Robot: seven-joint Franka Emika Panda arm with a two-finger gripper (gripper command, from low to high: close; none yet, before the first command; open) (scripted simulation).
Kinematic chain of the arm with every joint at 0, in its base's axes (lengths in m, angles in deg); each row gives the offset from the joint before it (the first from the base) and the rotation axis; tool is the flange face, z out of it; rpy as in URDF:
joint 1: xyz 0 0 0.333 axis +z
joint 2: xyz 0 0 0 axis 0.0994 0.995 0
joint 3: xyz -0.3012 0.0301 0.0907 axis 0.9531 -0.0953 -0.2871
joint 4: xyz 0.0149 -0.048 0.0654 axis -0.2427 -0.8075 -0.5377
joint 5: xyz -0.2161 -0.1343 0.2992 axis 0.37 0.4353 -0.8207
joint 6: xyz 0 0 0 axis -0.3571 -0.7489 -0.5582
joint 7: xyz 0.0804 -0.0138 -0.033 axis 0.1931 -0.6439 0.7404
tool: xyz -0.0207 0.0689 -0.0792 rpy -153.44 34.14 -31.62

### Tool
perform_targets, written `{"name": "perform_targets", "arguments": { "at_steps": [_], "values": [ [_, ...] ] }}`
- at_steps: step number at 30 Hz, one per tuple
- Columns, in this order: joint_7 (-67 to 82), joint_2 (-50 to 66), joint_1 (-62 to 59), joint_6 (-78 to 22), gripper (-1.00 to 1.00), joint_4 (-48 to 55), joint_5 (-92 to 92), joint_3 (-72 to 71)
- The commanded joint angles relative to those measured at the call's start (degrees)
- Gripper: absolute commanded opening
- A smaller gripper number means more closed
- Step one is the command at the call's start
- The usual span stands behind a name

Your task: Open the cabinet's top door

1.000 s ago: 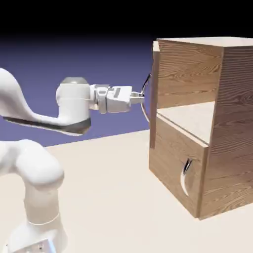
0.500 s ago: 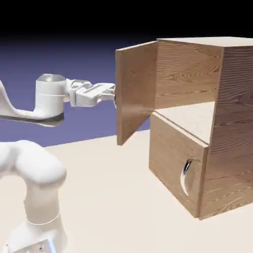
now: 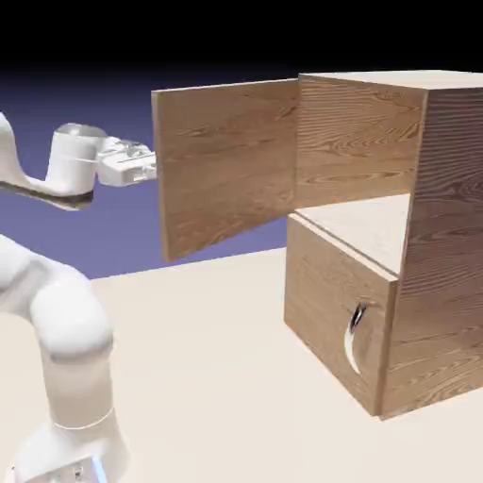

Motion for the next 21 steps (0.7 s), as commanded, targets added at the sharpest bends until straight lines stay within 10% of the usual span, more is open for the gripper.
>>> {"name": "perform_targets", "arguments": {
  "at_steps": [1, 21],
  "values": [
    [-0.3, 0.9, -2.1, -1.7, -1.0, 1.8, -0.7, -2.1],
    [5.6, -5.6, -43.2, -21.6, -1.0, 34.9, -12.2, -32.6]
  ]
}}
